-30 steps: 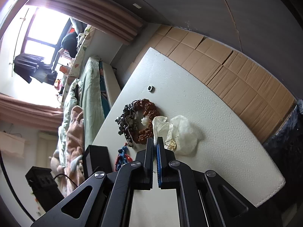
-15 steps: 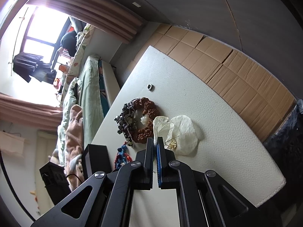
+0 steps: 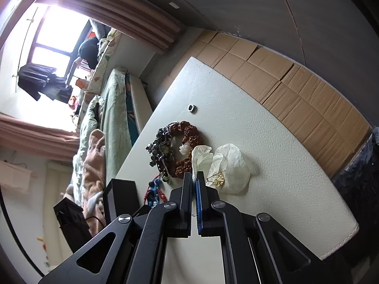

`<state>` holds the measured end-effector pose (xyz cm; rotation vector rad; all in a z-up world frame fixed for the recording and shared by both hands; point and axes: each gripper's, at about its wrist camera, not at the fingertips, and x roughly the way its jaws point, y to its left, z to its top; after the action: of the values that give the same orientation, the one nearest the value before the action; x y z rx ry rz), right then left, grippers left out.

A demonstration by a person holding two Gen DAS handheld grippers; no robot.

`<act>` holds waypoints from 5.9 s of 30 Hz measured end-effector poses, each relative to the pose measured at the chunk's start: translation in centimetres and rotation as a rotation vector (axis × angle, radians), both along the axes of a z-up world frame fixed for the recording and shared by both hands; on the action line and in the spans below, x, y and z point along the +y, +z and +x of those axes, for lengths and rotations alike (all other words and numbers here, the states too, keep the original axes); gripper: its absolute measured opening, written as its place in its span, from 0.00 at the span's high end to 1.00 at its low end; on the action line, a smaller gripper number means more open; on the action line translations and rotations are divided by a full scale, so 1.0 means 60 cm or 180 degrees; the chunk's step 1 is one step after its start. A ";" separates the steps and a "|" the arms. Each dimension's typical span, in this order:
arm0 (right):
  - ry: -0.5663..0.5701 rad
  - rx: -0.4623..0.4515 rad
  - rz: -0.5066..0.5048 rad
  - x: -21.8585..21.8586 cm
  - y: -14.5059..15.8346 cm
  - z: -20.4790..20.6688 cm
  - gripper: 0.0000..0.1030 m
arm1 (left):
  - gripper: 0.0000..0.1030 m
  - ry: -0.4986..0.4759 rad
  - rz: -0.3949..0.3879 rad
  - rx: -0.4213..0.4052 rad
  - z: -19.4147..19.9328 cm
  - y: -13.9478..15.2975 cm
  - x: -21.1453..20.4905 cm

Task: Organize jewelry
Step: 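Lift the red-string bracelet with the left tool, pulling it free of the blue bracelet, then drop the red-string bracelet into the box with the left tool while the right drops the cloth, then grasp the blue braided bracelet with the left tool, then carry the blue bracelet toward the box with the left tool while the right tool grasps the dark beaded chain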

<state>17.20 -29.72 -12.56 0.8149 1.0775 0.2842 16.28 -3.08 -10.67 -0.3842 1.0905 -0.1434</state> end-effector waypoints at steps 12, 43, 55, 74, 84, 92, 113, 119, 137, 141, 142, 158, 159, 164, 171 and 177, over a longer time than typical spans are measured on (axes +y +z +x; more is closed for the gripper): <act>0.0370 -0.0544 0.0088 0.065 0.054 -0.012 0.95 | 0.96 0.0049 -0.0317 -0.0632 -0.038 0.099 0.043; 0.1541 -0.1362 0.0417 0.327 0.147 0.013 0.95 | 0.07 0.1551 -0.0096 -0.0953 -0.102 0.140 0.293; 0.1628 -0.1125 0.0226 0.319 0.138 0.021 0.03 | 0.07 0.1494 -0.0097 -0.1101 -0.100 0.142 0.283; 0.0828 -0.0868 -0.0403 0.119 0.137 0.025 0.00 | 0.19 0.0333 0.0057 -0.0868 -0.064 0.127 0.102; 0.0531 -0.0827 -0.0611 0.051 0.126 0.023 0.00 | 0.34 -0.0305 0.0332 -0.0637 -0.056 0.097 -0.001; 0.0336 -0.0727 -0.0735 0.005 0.114 0.029 0.00 | 0.54 -0.0583 0.0591 -0.0356 -0.040 0.047 -0.059; 0.0519 0.0104 -0.0570 0.014 0.005 0.067 0.47 | 0.96 -0.0566 0.0810 -0.0236 -0.016 0.011 -0.061; 0.0617 -0.0029 -0.0539 0.041 0.013 0.073 0.51 | 0.96 -0.0366 0.0591 -0.0468 -0.015 0.050 -0.037; 0.0641 -0.0298 -0.0468 0.119 0.025 0.106 0.73 | 0.96 0.0051 0.0123 -0.0904 -0.026 0.113 0.049; 0.0664 -0.0343 -0.0653 0.139 0.031 0.114 0.74 | 0.96 0.0073 0.0088 -0.0911 -0.019 0.114 0.059; 0.0665 -0.0342 -0.0694 0.141 0.030 0.117 0.74 | 0.96 0.0078 0.0081 -0.0912 -0.019 0.114 0.061; 0.0664 -0.0326 -0.0974 0.164 0.017 0.148 0.90 | 0.96 0.0110 0.0017 -0.0898 0.003 0.110 0.085; 0.0670 -0.0356 -0.0959 0.163 0.022 0.147 0.90 | 0.96 0.0123 0.0005 -0.0903 0.002 0.111 0.088; 0.0691 -0.0602 -0.0815 0.162 0.058 0.130 0.90 | 0.96 0.0206 -0.0029 -0.0959 -0.009 0.121 0.104; 0.0768 -0.0924 -0.0533 0.169 0.098 0.098 0.90 | 0.96 0.0393 -0.0052 -0.1019 -0.029 0.131 0.134; 0.0880 -0.1237 -0.0288 0.192 0.134 0.065 0.90 | 0.96 0.0549 -0.0022 -0.1055 -0.045 0.135 0.155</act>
<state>21.09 -18.18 -4.52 0.5006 0.8265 0.5974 13.60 6.19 -2.58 -0.4415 0.7268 -0.0549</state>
